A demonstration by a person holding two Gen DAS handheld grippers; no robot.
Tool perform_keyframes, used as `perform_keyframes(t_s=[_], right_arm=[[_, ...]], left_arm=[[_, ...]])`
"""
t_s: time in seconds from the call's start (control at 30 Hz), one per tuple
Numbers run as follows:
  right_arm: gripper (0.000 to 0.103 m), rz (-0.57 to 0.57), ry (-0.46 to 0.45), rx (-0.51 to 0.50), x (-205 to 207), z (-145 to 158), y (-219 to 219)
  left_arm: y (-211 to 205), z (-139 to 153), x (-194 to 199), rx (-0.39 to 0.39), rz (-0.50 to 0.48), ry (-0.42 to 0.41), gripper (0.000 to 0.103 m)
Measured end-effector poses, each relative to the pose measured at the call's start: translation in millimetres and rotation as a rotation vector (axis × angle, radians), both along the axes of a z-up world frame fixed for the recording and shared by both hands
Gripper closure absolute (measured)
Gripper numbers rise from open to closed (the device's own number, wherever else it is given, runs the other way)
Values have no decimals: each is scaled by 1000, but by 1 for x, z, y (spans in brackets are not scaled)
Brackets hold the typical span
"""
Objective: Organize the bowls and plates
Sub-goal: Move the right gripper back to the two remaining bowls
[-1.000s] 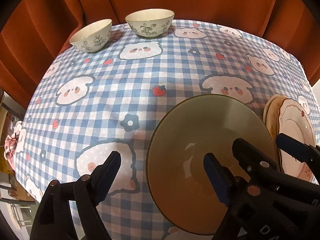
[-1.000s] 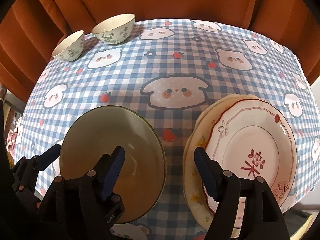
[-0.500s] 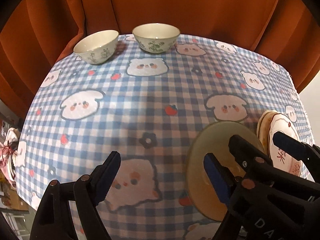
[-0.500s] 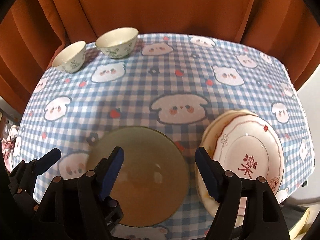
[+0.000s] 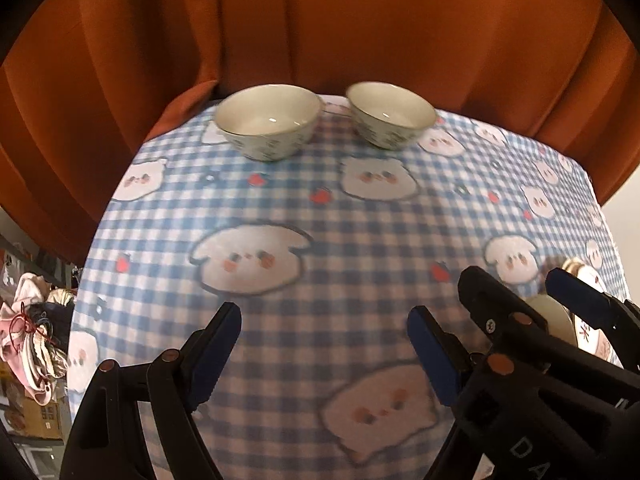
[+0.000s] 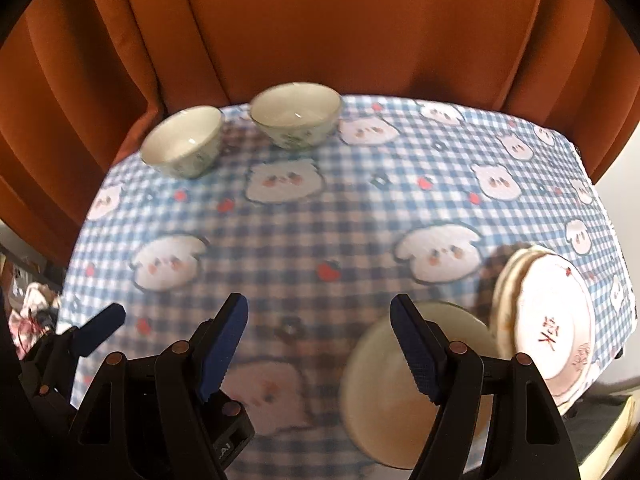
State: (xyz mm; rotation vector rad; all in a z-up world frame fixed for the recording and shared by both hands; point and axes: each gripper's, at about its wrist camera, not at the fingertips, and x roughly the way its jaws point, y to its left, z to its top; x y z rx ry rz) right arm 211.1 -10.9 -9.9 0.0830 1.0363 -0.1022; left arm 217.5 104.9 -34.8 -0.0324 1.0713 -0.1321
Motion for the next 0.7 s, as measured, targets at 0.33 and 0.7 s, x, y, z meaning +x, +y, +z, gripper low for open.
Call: perform_keyframes(t_s=[0.33,0.7], right_arm=[[26,5,-49,-13,48,16,53],[26,25,-109,-24,118,16,68]], left_arm=[[50,13,45,10,24,-65,17],[68,9,115,74,51,-105,23]])
